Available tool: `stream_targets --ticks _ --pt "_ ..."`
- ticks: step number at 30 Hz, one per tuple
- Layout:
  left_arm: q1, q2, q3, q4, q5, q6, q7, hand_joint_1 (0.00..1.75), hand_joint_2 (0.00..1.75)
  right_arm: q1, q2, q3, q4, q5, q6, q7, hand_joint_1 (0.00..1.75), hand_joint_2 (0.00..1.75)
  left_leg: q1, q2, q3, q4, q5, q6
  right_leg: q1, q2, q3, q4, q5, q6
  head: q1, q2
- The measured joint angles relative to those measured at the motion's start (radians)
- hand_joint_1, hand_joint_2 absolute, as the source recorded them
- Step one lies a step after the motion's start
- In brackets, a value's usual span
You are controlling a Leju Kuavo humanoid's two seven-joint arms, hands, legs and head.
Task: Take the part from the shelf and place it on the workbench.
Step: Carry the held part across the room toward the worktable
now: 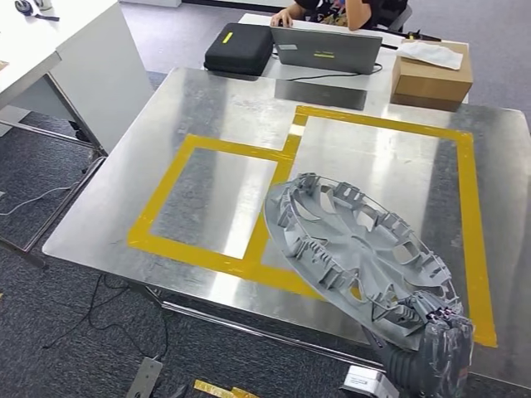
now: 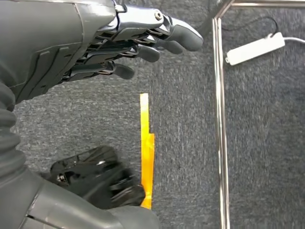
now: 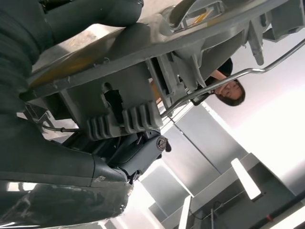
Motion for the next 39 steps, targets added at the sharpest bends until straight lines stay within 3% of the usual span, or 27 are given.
stream_targets --ticks 1,2,3,5,7,9,10,12,14,16,17,18,20,22,24,27,30,33,35,39 --pt "0.001 0.0 0.001 0.0 0.0 0.0 0.0 0.0 1.75 0.001 0.0 -0.002 0.0 -0.001 0.0 0.0 1.75 1.75 0.0 -0.001 -0.024 0.025 -0.002 0.002 0.001 0.009 0.002 0.0 -0.001 -0.002 0.0 0.0" --pt "0.001 0.0 0.001 0.0 -0.001 0.0 0.0 0.0 1.75 0.001 0.0 -0.004 0.0 -0.002 0.0 0.0 1.75 1.75 0.0 -0.003 -0.031 0.016 0.019 0.006 0.003 0.019 0.004 0.0 -0.003 -0.003 0.0 0.0" --pt "0.001 0.0 0.001 0.0 -0.001 0.0 0.0 0.0 1.75 0.001 0.0 -0.005 0.0 -0.005 0.0 0.0 1.75 1.75 -0.001 -0.008 -0.02 -0.028 0.058 0.012 0.005 0.03 0.007 0.0 -0.003 -0.003 0.0 0.0" --pt "0.001 0.002 0.003 0.0 -0.002 0.0 0.0 0.0 1.75 0.0 0.0 -0.009 0.0 -0.014 0.0 -0.001 1.75 1.75 -0.004 -0.04 0.022 -0.152 0.139 0.033 0.009 0.05 0.012 0.0 -0.005 -0.002 0.001 0.0" --pt "0.0 0.006 0.006 0.0 -0.004 -0.001 0.0 0.0 1.75 0.0 0.0 -0.017 0.0 -0.028 0.0 -0.004 1.75 1.75 -0.007 -0.071 0.048 -0.228 0.163 0.049 0.008 0.068 0.008 0.0 -0.005 0.005 0.001 0.0" --pt "-0.001 0.006 0.007 0.0 -0.005 -0.001 -0.001 0.0 1.75 0.002 0.0 -0.027 0.0 -0.039 0.0 -0.007 1.75 1.75 -0.007 -0.068 0.056 -0.246 0.163 0.05 0.004 0.085 0.001 -0.002 -0.005 0.018 0.001 0.0" --pt "-0.002 0.005 0.007 0.0 -0.005 -0.002 -0.001 0.0 1.75 0.004 0.0 -0.032 0.0 -0.042 0.0 -0.008 1.75 1.75 -0.006 -0.058 0.059 -0.252 0.171 0.049 0.004 0.083 -0.002 0.001 -0.008 0.024 0.001 0.0" --pt "-0.004 0.003 0.008 0.0 -0.005 -0.002 -0.002 0.0 1.75 0.003 0.0 -0.039 0.0 -0.044 0.0 -0.012 1.75 1.75 0.0 -0.038 0.067 -0.266 0.18 0.049 0.006 0.047 -0.025 0.047 -0.038 0.034 0.007 0.0" --pt "-0.002 0.002 0.009 0.0 -0.006 -0.003 -0.003 0.0 1.75 -0.001 -0.001 -0.044 0.0 -0.045 0.0 -0.014 1.75 1.75 0.0 -0.015 0.069 -0.269 0.179 0.052 0.004 0.004 -0.08 0.163 -0.101 0.043 0.013 0.0" --pt "0.0 0.001 0.01 0.0 -0.006 -0.003 -0.003 0.0 1.75 0.001 -0.001 -0.048 0.001 -0.046 0.0 -0.015 1.75 1.75 -0.001 0.008 0.069 -0.269 0.177 0.052 0.0 -0.01 -0.125 0.256 -0.134 0.053 0.013 0.0" --pt "0.0 0.0 0.01 0.0 -0.006 -0.002 -0.003 0.0 1.75 0.002 -0.002 -0.05 0.002 -0.048 0.0 -0.015 1.75 1.75 -0.001 0.018 0.07 -0.268 0.176 0.052 -0.002 -0.013 -0.123 0.254 -0.124 0.057 0.013 0.0" --pt "0.0 0.0 0.01 0.0 -0.006 -0.003 -0.003 0.0 1.75 0.002 -0.003 -0.053 0.003 -0.049 0.0 -0.015 1.75 1.75 -0.001 0.028 0.071 -0.268 0.174 0.05 -0.004 -0.019 -0.099 0.211 -0.096 0.059 0.013 0.0" --pt "-0.001 -0.001 0.011 0.0 -0.006 -0.003 -0.003 0.0 1.75 0.0 -0.006 -0.058 0.004 -0.055 0.0 -0.013 1.75 1.75 -0.003 0.041 0.076 -0.267 0.169 0.041 -0.005 -0.037 -0.018 0.072 -0.039 0.059 0.013 0.0" --pt "-0.004 -0.001 0.011 0.0 -0.008 -0.003 -0.003 0.0 1.75 -0.002 -0.012 -0.062 0.007 -0.064 0.007 0.001 1.75 1.75 -0.007 0.047 0.079 -0.264 0.165 0.03 -0.003 -0.044 0.031 -0.01 -0.018 0.049 0.011 0.0" --pt "-0.008 0.0 0.011 0.0 -0.011 -0.004 -0.003 0.0 1.75 -0.008 -0.022 -0.069 0.013 -0.077 0.043 0.038 1.75 1.75 -0.009 0.049 0.08 -0.261 0.163 0.035 -0.003 -0.04 0.036 -0.019 -0.016 0.041 0.009 0.0" --pt "-0.012 0.002 0.011 0.0 -0.019 -0.006 -0.001 0.0 1.75 -0.035 -0.052 -0.095 0.036 -0.121 0.162 0.106 1.75 1.75 -0.008 0.049 0.082 -0.261 0.164 0.048 -0.001 -0.039 0.037 -0.02 -0.015 0.04 0.009 0.0" --pt "-0.015 0.002 0.011 0.0 -0.027 -0.01 0.004 0.0 1.75 -0.076 -0.091 -0.136 0.081 -0.191 0.274 0.141 1.75 1.75 -0.006 0.049 0.083 -0.263 0.167 0.043 0.003 -0.04 0.037 -0.019 -0.017 0.037 0.01 0.0" --pt "-0.019 0.003 0.009 0.0 -0.035 -0.014 0.008 0.0 1.75 -0.129 -0.132 -0.194 0.133 -0.243 0.346 0.147 1.75 1.75 -0.003 0.049 0.083 -0.264 0.17 0.031 0.006 -0.04 0.037 -0.018 -0.017 0.036 0.01 0.0" --pt "-0.022 0.003 0.007 0.0 -0.038 -0.016 0.012 0.0 1.75 -0.158 -0.155 -0.229 0.162 -0.262 0.375 0.146 1.75 1.75 -0.002 0.048 0.083 -0.264 0.17 0.023 0.006 -0.041 0.037 -0.018 -0.017 0.035 0.01 0.0" --pt "-0.024 0.003 0.005 0.0 -0.041 -0.018 0.016 0.0 1.75 -0.189 -0.183 -0.271 0.2 -0.272 0.394 0.146 1.75 1.75 -0.003 0.047 0.082 -0.264 0.17 0.02 0.005 -0.043 0.038 -0.018 -0.017 0.035 0.01 0.0"
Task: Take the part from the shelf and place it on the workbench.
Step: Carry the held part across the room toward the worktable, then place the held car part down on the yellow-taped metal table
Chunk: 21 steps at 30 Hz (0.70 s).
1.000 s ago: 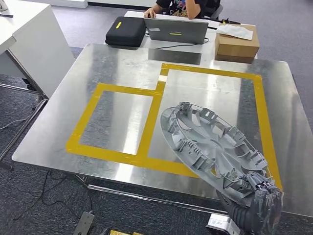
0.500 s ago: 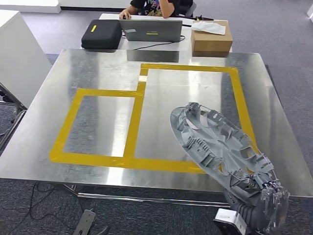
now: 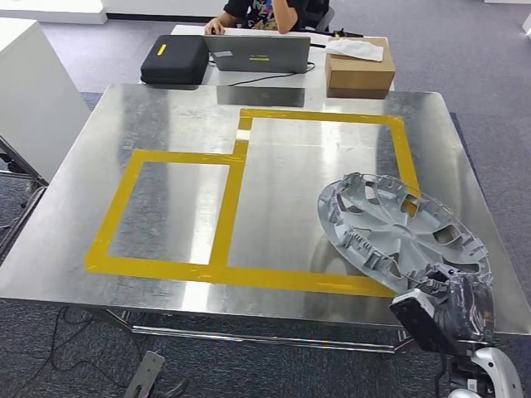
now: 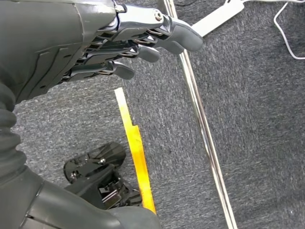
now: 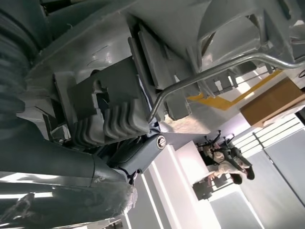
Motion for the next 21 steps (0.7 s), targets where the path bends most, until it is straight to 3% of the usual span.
stream_targets --ticks 11,21 --pt "-0.012 -0.001 -0.01 0.0 -0.02 -0.004 0.012 0.0 1.75 -0.141 -0.079 -0.073 0.149 0.059 0.109 -0.02 1.75 1.75 -0.007 0.0 -0.002 0.003 -0.001 0.002 -0.007 0.001 0.0 -0.001 0.004 0.006 0.0 0.0" --pt "-0.03 -0.004 -0.042 0.0 -0.036 -0.007 0.028 0.0 1.75 -0.343 -0.15 -0.008 0.394 0.217 0.15 -0.032 1.75 1.75 -0.009 0.0 -0.004 0.003 0.002 0.005 -0.009 0.0 -0.001 -0.001 0.006 0.009 0.0 0.0"
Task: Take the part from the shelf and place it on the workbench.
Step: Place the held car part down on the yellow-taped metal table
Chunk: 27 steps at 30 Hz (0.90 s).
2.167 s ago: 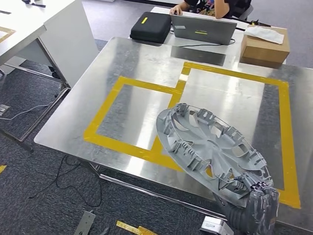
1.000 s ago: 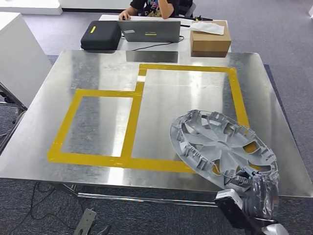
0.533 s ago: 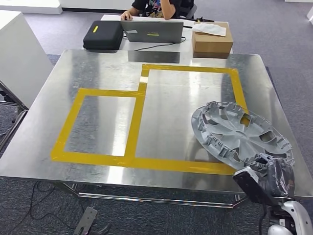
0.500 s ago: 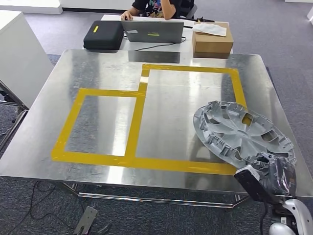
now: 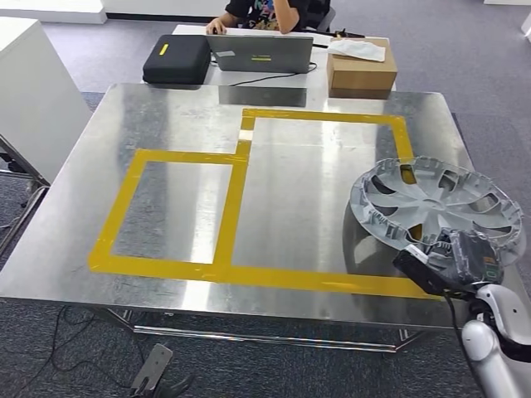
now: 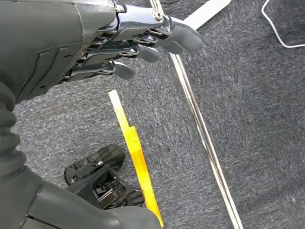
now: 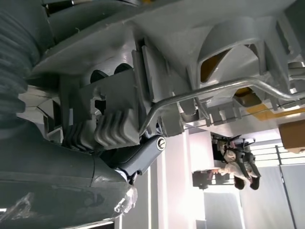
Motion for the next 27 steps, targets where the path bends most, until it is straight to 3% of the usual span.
stream_targets --ticks 5,12,27 --pt "-0.004 -0.001 -0.011 0.0 -0.002 -0.004 0.011 0.0 1.75 -0.069 -0.01 0.058 0.071 0.069 0.039 -0.009 1.75 1.75 0.0 0.0 -0.001 0.0 0.0 0.0 0.0 0.001 -0.001 0.0 0.0 0.0 0.0 0.0" --pt "-0.012 -0.006 -0.029 0.0 -0.012 -0.009 0.022 0.0 1.75 -0.172 0.007 0.224 0.148 0.165 0.09 -0.028 1.75 1.75 0.0 0.0 -0.001 0.0 0.0 0.0 0.001 0.001 -0.001 0.0 0.0 0.0 0.0 0.0" --pt "-0.017 -0.01 -0.056 0.0 -0.015 -0.011 0.033 0.0 1.75 -0.256 0.055 0.445 0.184 0.159 0.119 -0.053 1.75 1.75 0.0 0.0 -0.001 0.0 0.0 0.0 0.0 0.0 -0.001 0.0 0.0 -0.001 0.0 0.0"
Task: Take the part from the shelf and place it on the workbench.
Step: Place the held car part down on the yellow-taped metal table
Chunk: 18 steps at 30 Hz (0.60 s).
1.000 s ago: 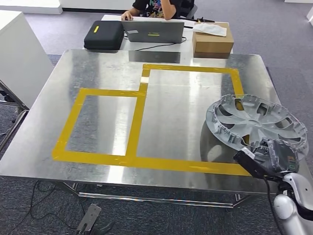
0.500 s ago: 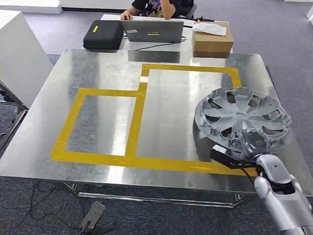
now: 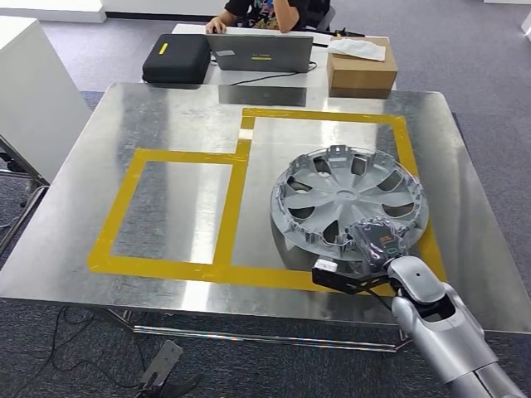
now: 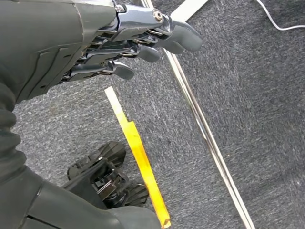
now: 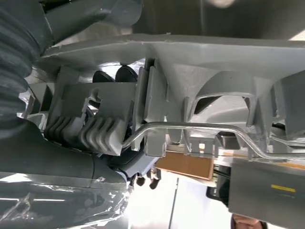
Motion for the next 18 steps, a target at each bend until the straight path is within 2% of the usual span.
stream_targets --ticks 18 --pt "0.001 -0.003 -0.002 0.0 0.006 -0.002 0.0 0.0 1.75 -0.01 -0.001 0.028 0.003 -0.016 -0.001 0.03 1.75 1.75 0.0 0.0 0.0 0.0 0.0 0.0 0.0 0.0 0.0 0.0 0.0 0.0 0.0 0.0"
